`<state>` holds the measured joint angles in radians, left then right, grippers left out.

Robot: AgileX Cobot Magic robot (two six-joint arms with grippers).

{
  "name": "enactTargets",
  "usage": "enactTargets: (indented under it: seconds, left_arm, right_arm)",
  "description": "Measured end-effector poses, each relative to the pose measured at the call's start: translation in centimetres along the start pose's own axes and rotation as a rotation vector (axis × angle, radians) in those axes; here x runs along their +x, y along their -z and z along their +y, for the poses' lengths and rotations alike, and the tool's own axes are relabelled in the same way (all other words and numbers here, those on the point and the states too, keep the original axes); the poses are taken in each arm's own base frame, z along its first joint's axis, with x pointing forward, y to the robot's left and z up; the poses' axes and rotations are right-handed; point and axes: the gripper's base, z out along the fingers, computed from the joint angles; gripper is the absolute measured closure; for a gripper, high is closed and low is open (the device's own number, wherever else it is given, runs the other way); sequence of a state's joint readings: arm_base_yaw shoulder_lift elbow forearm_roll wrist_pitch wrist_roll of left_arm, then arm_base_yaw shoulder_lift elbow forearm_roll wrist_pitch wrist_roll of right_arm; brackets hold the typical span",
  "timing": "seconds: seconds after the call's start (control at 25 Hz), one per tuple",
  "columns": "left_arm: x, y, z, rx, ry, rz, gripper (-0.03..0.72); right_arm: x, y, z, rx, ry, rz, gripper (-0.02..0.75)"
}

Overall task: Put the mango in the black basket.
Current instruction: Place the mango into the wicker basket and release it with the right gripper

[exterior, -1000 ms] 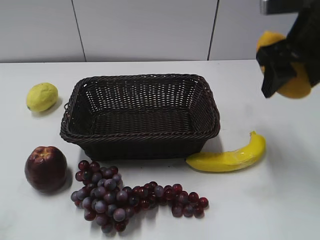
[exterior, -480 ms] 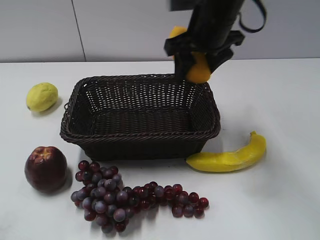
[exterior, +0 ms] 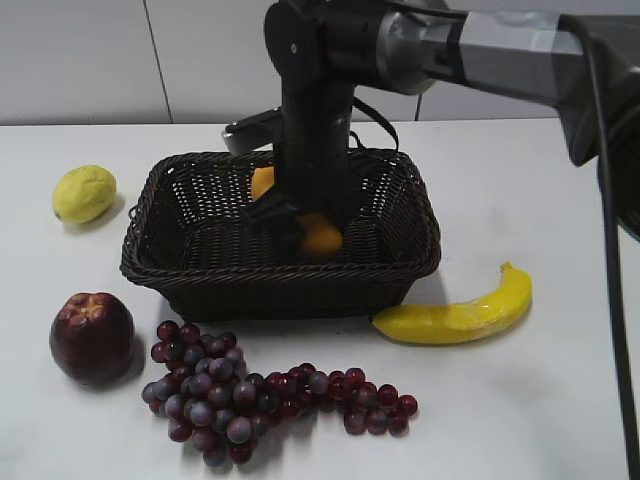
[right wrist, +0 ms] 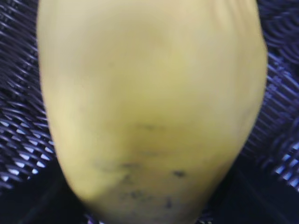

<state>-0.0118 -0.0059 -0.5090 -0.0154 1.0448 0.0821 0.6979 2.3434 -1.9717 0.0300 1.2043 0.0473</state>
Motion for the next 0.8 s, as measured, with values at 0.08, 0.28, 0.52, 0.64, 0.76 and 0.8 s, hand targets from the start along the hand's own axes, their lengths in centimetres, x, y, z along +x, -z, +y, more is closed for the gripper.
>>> enactTargets:
  seconds: [0.08, 0.28, 0.52, 0.64, 0.76, 0.8]
  left_arm:
    - [0.0, 0.0, 0.0, 0.0, 0.0, 0.0, 0.448]
    - [0.0, 0.0, 0.0, 0.0, 0.0, 0.0, 0.448]
    - [0.0, 0.0, 0.0, 0.0, 0.0, 0.0, 0.448]
    - [0.0, 0.0, 0.0, 0.0, 0.0, 0.0, 0.448]
    - [0.0, 0.0, 0.0, 0.0, 0.0, 0.0, 0.448]
    - [0.0, 0.0, 0.0, 0.0, 0.0, 0.0, 0.448]
  right_arm:
    - [0.0, -0.7, 0.1, 0.003, 0.004, 0.01, 0.232]
    - [0.0, -0.9, 0.0, 0.011, 0.007, 0.013, 0.232]
    - [0.0, -0.9, 0.0, 0.011, 0.012, 0.014, 0.164]
    - [-0.1, -0.6, 0.0, 0.011, 0.014, 0.014, 0.098]
    - [-0.7, 0.4, 0.1, 0.01, 0.015, -0.026, 0.097]
    - [-1.0, 0.8, 0.1, 0.011, 0.016, -0.046, 0.097]
